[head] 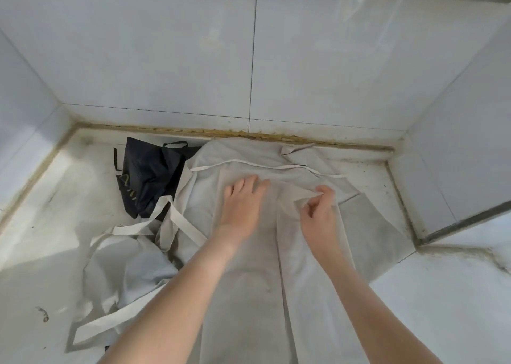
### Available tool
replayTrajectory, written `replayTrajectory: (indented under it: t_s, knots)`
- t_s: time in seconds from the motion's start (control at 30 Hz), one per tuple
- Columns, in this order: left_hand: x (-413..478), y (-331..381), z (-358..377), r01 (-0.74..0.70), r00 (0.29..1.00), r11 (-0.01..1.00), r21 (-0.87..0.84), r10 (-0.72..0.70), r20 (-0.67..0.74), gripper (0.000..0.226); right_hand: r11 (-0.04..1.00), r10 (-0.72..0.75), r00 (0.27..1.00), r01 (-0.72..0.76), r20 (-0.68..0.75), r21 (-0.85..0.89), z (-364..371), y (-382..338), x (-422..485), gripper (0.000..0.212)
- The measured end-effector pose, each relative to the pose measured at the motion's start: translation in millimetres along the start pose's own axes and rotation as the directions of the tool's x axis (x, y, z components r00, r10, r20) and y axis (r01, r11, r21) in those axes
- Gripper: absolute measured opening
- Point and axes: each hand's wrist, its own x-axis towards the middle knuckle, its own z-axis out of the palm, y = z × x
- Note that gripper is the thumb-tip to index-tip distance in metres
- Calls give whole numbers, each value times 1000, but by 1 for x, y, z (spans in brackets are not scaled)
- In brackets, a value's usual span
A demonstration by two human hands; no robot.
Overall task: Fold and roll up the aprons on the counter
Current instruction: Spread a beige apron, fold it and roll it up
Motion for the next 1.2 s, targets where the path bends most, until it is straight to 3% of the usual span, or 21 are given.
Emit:
replayTrajectory:
  t_s: [0.1, 0.2, 0.33, 0.43, 0.57, 0.67, 0.77, 0.83, 1.0, 1.07, 1.13, 1.17, 1.2]
  knots:
    - [24, -2, 5, 0, 999, 1000, 16, -1, 49, 46, 989, 37, 998, -44, -53, -139, -10, 15, 15, 41]
    - [40, 2, 7, -7, 997, 1000, 31, 5, 77, 33, 951, -33, 983, -25, -179, -309, -14, 34, 24, 28]
    - [56, 3, 6, 70, 989, 995, -68, -61, 135, 21, 949, 9, 990, -52, -137, -312, -22, 45, 25, 12]
    - [60, 0, 6, 114, 993, 984, -137, -112, 26, 14, 943, 15, 990, -59, -137, -327, -28, 43, 30, 9]
    - [57, 7, 3, 235, 953, 945, -227, -270, -136, 16, 975, -66, 998, 64, 2, -211, -35, 33, 42, 7]
    - [54, 13, 5, 222, 955, 943, -249, -262, -139, 16, 989, -127, 987, 133, 96, -59, -46, 22, 51, 9]
    - [51, 16, 5, 158, 965, 948, -278, -207, -160, 12, 975, -196, 962, 212, 189, -68, -59, 8, 58, 29]
    - [48, 18, 2, 86, 985, 956, -280, -124, -122, 17, 969, -175, 949, 214, 263, -126, -65, 0, 63, 36]
    - [42, 14, -7, 49, 975, 991, -121, -22, 222, 37, 990, -70, 897, 116, 437, -79, -81, -23, 74, 33]
    - [44, 21, -11, 47, 983, 979, -196, -10, 184, 38, 997, -61, 867, 76, 494, -10, -86, -30, 76, 34]
    - [46, 37, -20, 101, 986, 869, -484, -22, 167, 37, 998, -59, 855, 64, 515, 7, -89, -35, 76, 33]
    - [47, 43, -27, 145, 977, 716, -683, 5, 213, 40, 998, -54, 854, 59, 517, 6, -89, -37, 75, 32]
    - [45, 49, -34, 209, 962, 478, -853, 56, 268, 52, 999, -48, 854, 54, 519, 4, -89, -38, 75, 33]
